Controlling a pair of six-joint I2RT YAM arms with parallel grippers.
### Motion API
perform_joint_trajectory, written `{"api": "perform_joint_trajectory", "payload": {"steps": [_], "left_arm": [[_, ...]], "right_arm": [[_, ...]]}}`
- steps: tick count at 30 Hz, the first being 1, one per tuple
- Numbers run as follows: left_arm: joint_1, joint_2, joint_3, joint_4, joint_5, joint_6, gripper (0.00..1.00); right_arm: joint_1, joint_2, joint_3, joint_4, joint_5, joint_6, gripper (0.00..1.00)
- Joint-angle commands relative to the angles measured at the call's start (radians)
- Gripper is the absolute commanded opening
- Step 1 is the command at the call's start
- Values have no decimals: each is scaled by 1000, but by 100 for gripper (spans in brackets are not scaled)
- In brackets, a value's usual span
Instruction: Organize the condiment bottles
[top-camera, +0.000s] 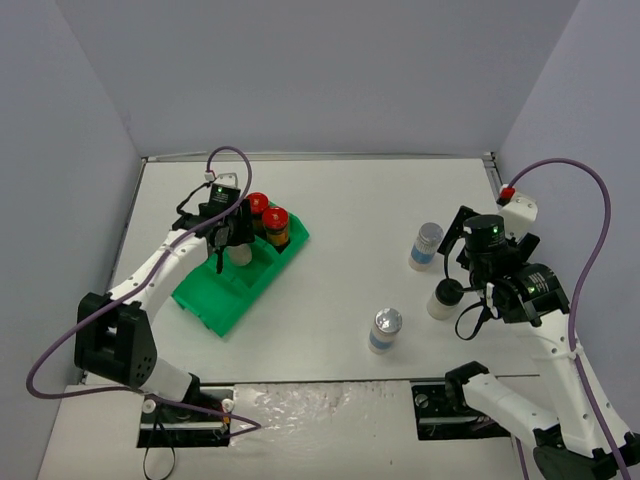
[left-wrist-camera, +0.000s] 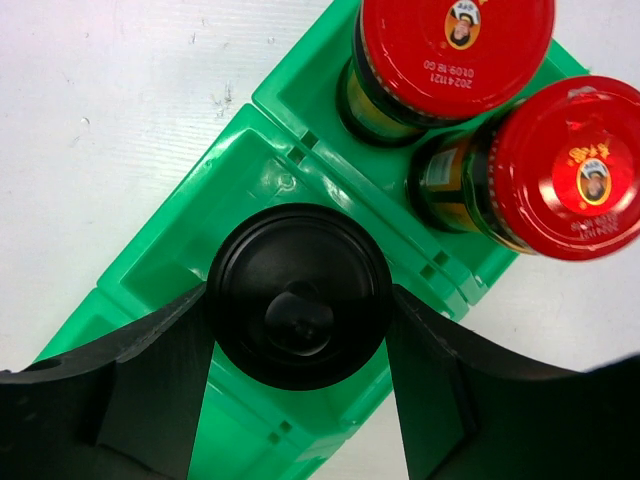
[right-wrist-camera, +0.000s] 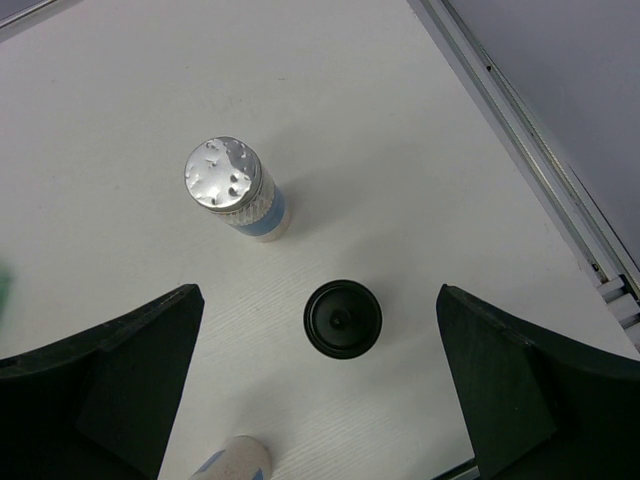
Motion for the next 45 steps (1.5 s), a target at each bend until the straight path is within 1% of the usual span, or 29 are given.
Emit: {"api": "perform_joint_trajectory", "payload": {"steps": [1, 8, 20, 45], "left_arm": [[12, -5, 30, 126, -11, -23, 0], [23, 29, 40, 132, -27, -26, 0], [22, 43, 39, 107, -114, -37, 0], [21, 74, 36, 51, -126, -73, 0]], "right_arm": [[-3, 15, 5, 47, 14, -5, 100], [-4, 12, 0, 50, 14, -10, 100], [-4, 16, 2, 48, 10, -14, 100], [-4, 7, -9, 48, 7, -18, 100]]}}
